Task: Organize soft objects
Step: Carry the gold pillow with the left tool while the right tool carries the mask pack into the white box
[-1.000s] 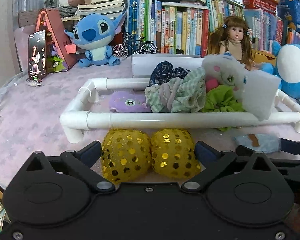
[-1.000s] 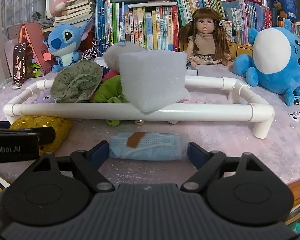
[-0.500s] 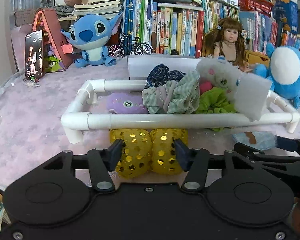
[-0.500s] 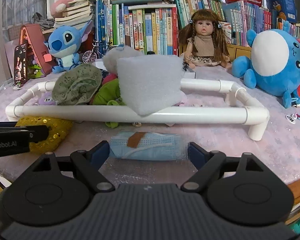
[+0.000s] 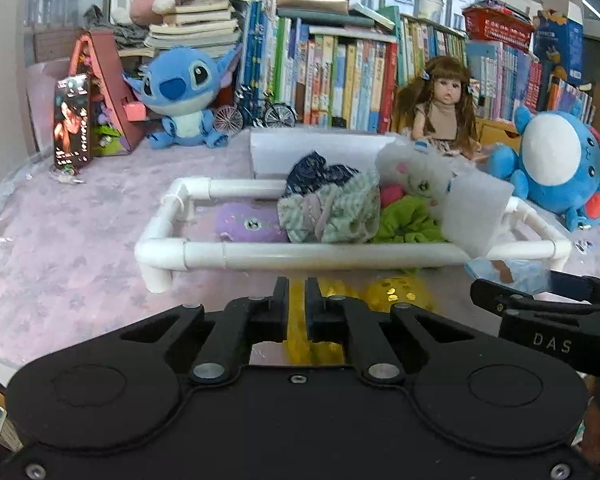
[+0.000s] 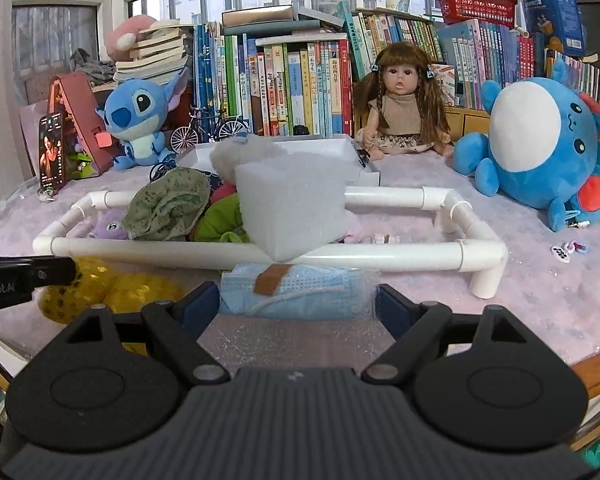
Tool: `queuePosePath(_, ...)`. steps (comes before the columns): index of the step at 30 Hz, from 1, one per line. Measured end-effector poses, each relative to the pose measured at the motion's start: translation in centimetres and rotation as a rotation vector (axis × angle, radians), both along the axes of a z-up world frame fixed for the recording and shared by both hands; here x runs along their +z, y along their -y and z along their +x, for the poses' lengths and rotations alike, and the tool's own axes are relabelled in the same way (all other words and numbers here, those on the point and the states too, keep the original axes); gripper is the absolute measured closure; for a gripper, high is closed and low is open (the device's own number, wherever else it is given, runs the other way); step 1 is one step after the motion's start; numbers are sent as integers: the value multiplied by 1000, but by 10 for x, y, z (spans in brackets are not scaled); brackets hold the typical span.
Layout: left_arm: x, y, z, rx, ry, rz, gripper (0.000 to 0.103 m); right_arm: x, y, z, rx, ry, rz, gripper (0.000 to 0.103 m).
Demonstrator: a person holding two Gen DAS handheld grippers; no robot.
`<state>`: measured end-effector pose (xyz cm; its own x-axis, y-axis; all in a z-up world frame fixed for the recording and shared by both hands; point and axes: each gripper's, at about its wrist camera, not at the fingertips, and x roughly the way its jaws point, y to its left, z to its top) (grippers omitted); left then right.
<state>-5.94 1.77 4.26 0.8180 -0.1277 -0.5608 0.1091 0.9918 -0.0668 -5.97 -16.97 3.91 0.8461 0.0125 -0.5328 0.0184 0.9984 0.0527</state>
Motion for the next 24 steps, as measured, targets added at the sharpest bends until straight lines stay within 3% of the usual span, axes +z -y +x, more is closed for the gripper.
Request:
queuePosePath(3,-9,-1,4,7,-40,-13,91,-4,3,1,-9,-14,21,17)
queuePosePath(6,-19,-3,7,29,-48,-17,78,-7,4,1,-13,-27,33,17)
queuePosePath(10,-20,-9,9,51,-35,-70,33,-11,3,2,-14,-37,26,17)
queuePosePath(11,-20,-11,11,49,-42,-99,27,-12,3,2,-14,-39,26,17)
queuePosePath(15,-27,-19,22,24,-126,-236,28,-15,2,4,-12,-50,22,17)
queuePosePath(18,-38,-21,30,24,-170,-294,39,-18,2,5,-12,-60,19,17)
queuePosePath(19,-38,-22,31,20,-156,-298,57,-18,2,5,-12,-61,18,17)
queuePosePath(20,-38,-21,31,1,-163,-304,65,-18,2,5,-14,-59,16,17)
queuePosePath(22,-33,-22,31,1,-170,-310,73,-18,3,5,-17,-55,12,17)
queuePosePath(24,-23,-20,27,-27,-154,-303,75,-16,4,5,-15,-51,13,18)
